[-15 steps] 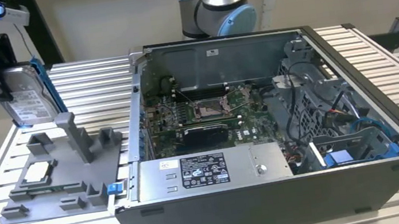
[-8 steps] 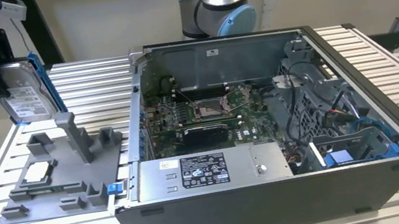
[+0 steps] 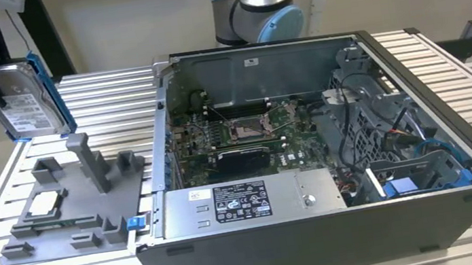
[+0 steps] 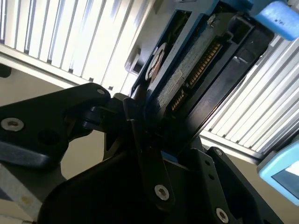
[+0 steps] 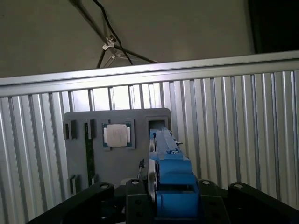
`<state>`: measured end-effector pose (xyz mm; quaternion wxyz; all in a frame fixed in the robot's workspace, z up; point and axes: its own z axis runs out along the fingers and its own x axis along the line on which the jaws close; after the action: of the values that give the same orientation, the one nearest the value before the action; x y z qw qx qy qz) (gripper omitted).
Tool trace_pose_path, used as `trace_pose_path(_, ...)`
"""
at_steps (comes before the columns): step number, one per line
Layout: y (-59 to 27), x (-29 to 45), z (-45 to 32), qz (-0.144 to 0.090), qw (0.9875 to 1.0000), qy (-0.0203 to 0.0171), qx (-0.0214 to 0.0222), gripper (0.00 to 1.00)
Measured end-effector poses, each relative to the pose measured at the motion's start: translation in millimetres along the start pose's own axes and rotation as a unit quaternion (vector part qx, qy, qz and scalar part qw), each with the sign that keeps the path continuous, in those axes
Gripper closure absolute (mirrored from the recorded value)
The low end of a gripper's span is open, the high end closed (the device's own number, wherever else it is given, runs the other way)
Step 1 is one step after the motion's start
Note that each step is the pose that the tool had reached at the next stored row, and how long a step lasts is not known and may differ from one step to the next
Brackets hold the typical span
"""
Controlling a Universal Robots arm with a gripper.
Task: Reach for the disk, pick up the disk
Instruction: 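Pick up the disk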
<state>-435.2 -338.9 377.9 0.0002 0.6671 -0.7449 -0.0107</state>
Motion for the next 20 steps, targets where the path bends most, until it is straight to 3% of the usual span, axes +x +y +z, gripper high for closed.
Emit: trace_pose_path(20, 0.6, -0.5, -36.0, 0.0, 1.0, 0.0, 0.0, 1.0)
